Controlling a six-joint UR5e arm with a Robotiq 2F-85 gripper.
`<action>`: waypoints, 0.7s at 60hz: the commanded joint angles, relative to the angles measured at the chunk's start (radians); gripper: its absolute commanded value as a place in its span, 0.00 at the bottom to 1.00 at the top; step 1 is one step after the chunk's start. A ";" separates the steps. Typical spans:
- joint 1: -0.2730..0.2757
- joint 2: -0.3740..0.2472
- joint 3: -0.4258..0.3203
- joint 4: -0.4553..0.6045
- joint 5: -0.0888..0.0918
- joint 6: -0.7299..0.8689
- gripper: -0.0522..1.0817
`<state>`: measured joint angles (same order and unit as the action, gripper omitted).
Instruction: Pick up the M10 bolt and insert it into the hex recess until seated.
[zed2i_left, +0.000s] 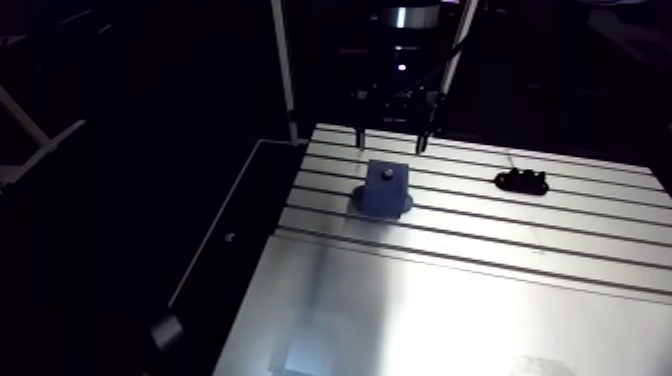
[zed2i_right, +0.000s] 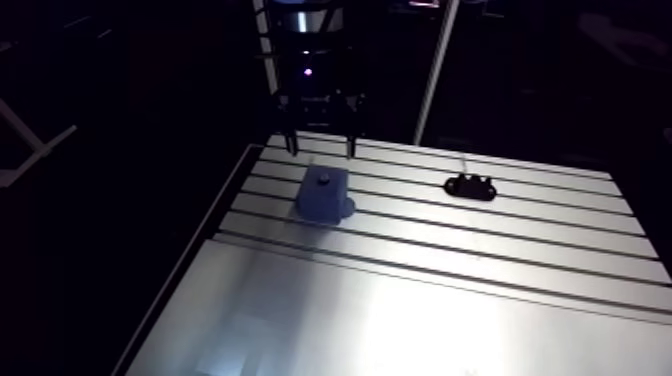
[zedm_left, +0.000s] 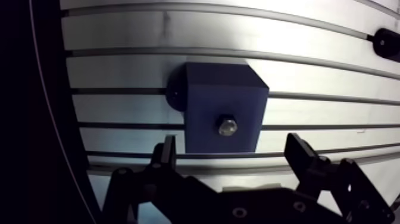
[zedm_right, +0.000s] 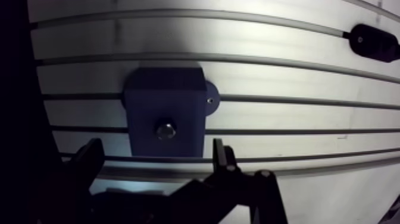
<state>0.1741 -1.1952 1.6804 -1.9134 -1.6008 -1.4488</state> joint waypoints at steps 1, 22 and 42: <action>0.002 -0.017 -0.011 0.009 0.002 0.000 0.06; 0.002 -0.017 -0.014 0.015 0.009 0.000 0.87; 0.004 -0.023 -0.001 0.003 0.008 -0.002 0.98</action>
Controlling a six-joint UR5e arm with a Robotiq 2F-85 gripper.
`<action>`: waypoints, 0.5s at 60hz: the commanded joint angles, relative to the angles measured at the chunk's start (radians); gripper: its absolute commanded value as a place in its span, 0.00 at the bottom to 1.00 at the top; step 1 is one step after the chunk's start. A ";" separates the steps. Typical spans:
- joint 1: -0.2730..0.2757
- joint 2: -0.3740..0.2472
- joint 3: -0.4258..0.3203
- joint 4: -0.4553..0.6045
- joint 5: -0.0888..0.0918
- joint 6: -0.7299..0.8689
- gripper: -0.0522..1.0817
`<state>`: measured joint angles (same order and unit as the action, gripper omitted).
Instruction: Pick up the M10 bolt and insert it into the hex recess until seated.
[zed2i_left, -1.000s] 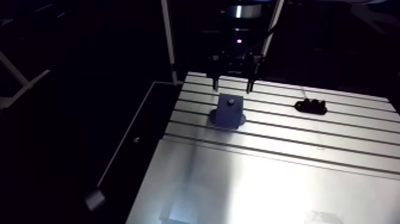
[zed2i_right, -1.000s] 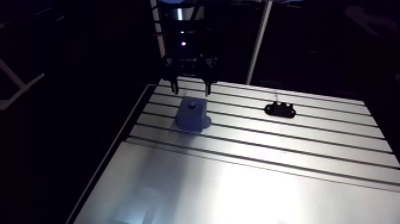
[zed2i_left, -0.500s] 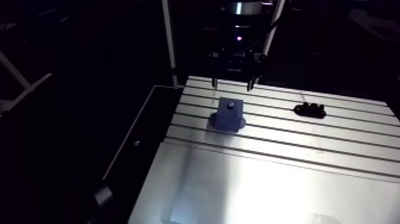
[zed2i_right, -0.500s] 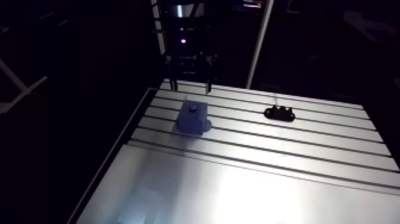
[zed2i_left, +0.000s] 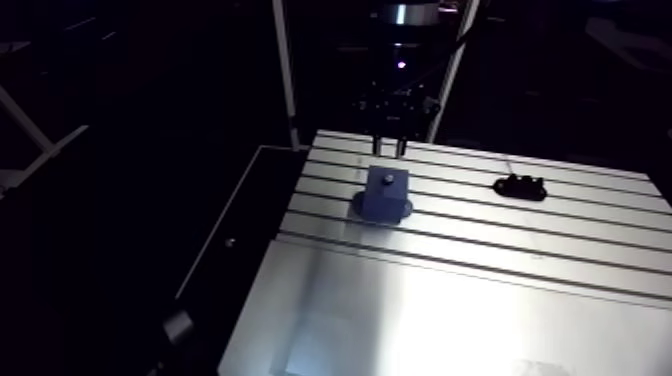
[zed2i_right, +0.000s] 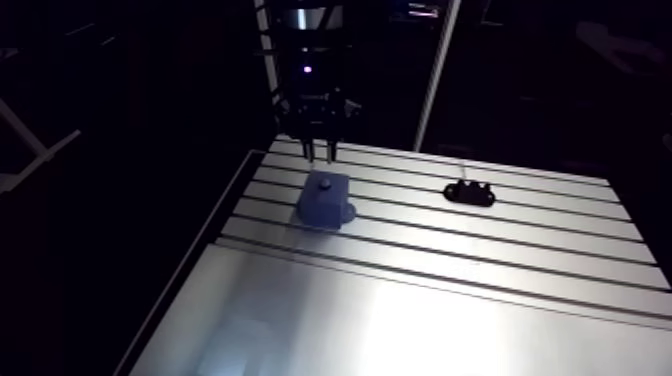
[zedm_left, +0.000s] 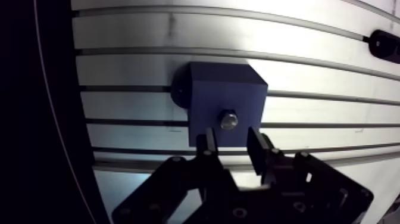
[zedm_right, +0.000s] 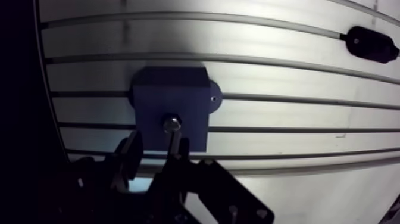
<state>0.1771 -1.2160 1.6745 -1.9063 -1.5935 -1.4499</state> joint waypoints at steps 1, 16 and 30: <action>0.001 -0.003 0.005 -0.004 0.000 0.000 0.98; 0.002 -0.003 0.009 -0.004 0.008 0.000 1.00; 0.002 -0.004 0.027 -0.007 0.004 0.000 1.00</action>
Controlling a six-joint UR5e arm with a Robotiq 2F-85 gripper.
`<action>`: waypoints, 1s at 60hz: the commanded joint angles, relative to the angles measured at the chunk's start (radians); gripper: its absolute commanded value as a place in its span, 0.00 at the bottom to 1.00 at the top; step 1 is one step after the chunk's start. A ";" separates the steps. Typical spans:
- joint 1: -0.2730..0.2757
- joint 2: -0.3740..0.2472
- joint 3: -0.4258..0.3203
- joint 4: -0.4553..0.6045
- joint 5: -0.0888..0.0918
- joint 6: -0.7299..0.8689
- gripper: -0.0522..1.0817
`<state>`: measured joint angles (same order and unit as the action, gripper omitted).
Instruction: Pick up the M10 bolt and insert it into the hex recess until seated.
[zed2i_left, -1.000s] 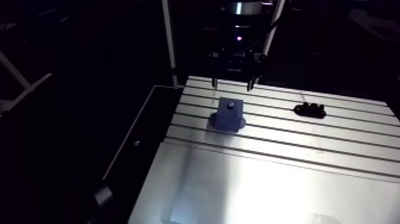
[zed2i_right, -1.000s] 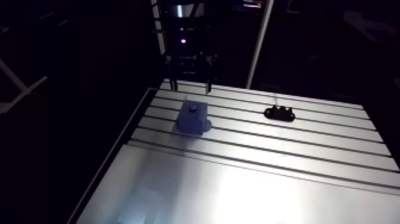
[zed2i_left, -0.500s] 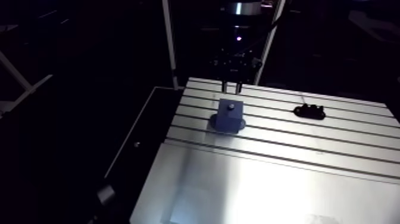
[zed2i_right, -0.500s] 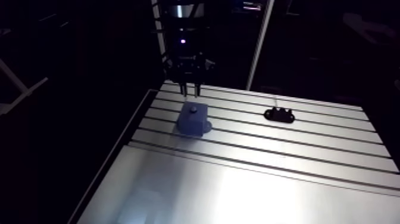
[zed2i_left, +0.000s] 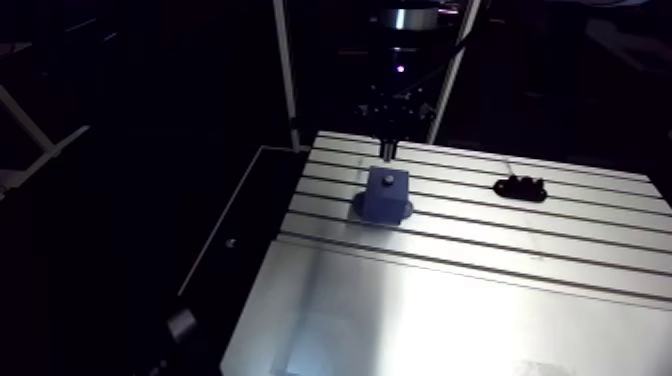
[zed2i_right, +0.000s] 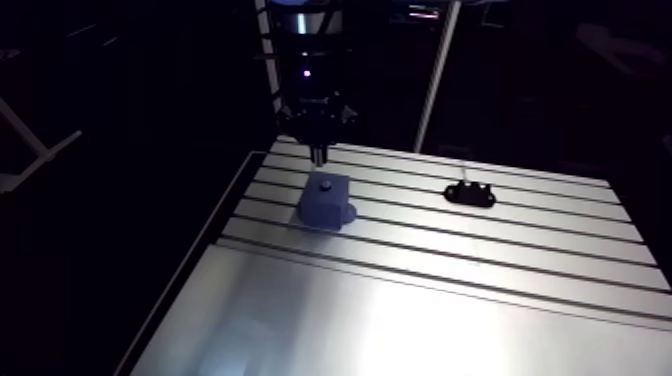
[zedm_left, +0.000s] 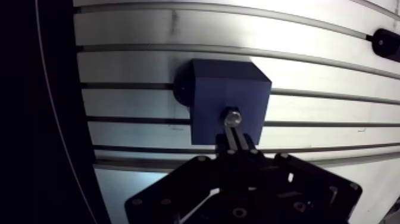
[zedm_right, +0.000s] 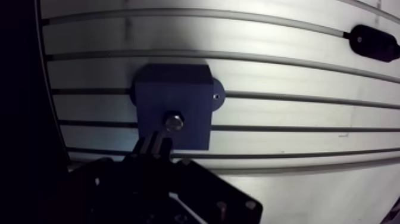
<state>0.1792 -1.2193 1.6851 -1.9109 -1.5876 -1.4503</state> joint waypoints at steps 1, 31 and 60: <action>0.000 -0.001 0.016 -0.003 -0.002 0.000 1.00; 0.000 0.011 0.019 -0.009 0.004 -0.002 1.00; 0.000 0.033 0.000 0.062 0.004 -0.002 1.00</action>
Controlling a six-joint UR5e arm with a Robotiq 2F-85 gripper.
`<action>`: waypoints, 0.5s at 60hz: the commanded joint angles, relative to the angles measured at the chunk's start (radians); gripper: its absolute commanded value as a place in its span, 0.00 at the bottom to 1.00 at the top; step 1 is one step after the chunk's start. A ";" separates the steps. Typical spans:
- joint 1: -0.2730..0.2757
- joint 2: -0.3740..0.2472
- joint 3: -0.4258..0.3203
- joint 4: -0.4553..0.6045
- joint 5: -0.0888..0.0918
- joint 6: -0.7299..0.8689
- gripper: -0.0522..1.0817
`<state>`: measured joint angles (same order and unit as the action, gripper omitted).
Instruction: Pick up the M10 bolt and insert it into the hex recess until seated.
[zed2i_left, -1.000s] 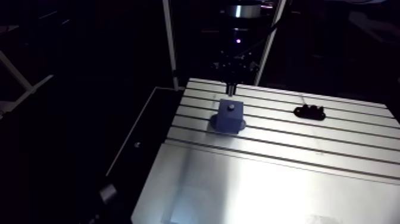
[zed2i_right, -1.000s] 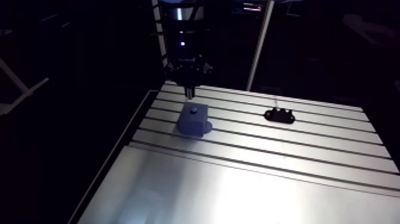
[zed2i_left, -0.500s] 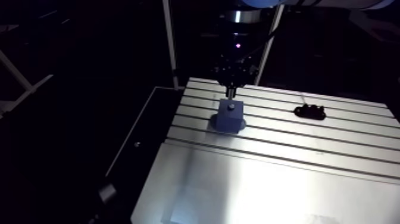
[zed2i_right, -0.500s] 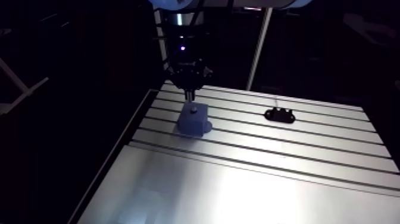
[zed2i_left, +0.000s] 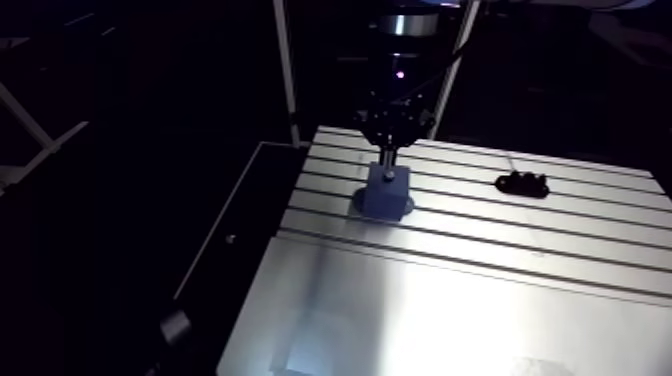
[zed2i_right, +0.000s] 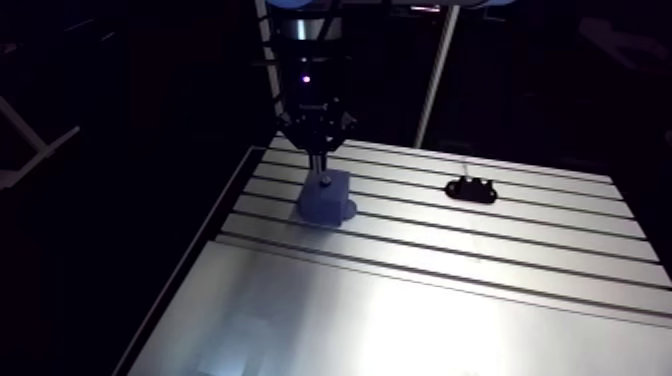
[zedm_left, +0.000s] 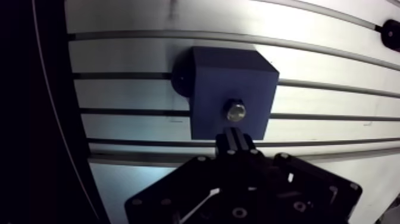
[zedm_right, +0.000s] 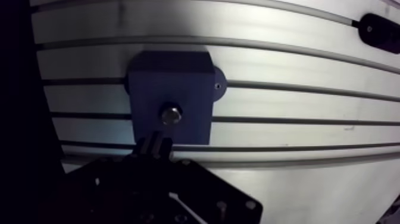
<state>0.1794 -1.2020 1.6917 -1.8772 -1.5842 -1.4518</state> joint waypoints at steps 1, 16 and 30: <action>0.000 0.015 -0.006 0.028 0.000 0.000 1.00; 0.000 0.019 -0.008 0.027 0.000 0.000 1.00; -0.001 0.020 -0.007 0.022 -0.003 0.000 1.00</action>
<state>0.1784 -1.1832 1.6844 -1.8533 -1.5845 -1.4516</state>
